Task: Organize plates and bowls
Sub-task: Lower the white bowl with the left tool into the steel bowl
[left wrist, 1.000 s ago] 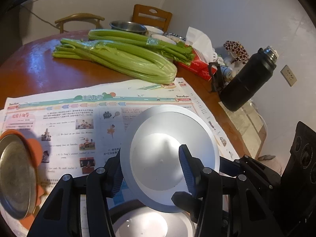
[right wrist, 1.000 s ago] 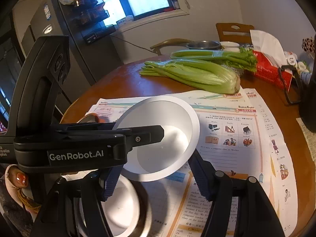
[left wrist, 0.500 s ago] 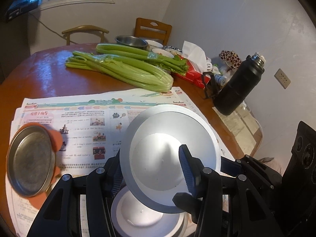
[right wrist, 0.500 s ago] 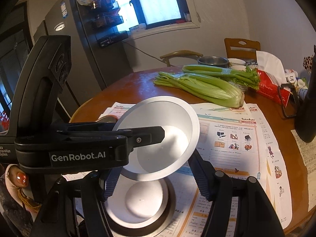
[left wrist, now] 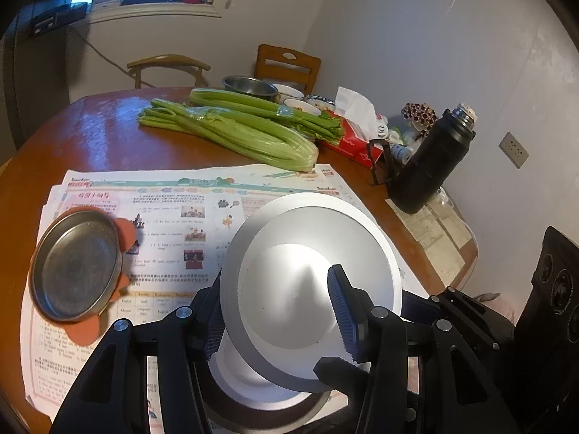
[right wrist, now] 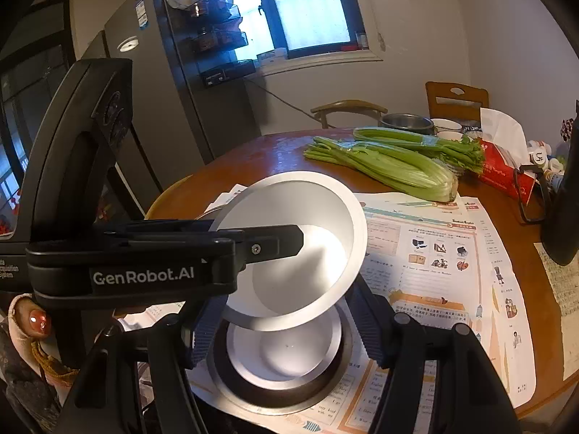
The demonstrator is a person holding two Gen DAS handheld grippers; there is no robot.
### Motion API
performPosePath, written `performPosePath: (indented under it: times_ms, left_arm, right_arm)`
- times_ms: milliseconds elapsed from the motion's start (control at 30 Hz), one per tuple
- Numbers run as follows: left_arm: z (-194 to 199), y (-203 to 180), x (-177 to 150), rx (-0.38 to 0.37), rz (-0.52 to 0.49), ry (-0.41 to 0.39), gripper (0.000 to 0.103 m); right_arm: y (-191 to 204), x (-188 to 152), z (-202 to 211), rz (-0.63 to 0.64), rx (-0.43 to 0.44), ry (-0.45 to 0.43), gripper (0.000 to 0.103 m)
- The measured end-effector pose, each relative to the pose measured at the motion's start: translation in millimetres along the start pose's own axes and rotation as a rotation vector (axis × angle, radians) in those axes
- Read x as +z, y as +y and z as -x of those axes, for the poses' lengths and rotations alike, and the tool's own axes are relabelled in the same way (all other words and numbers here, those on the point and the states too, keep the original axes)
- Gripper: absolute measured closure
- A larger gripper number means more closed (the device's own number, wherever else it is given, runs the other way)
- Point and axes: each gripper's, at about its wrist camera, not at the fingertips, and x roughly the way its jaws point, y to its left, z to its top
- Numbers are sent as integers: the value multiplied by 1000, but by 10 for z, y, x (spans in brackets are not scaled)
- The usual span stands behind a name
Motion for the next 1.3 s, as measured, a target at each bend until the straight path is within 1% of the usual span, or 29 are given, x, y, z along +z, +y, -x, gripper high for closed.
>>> performPosePath:
  times_ms: [200,400,700,1000,1300]
  left_arm:
    - [54,17,-106,6,13,-6,50]
    - [32,61,-200,5,30,5,51]
    - [-111,157,-369,16,62,50,50]
    - [-193,240,-450,19,77,70,50]
    - [-295,276,-537,61,68,89,50]
  right_arm:
    - [68,-50,54,12,6,1,36]
    - [101,-130,34,20,6,17,36]
    - [123,-246,-61,26,6,51,36]
    - [127,-344,-174,33,12,88,36]
    - [151,-412,-292,44,5,121,36]
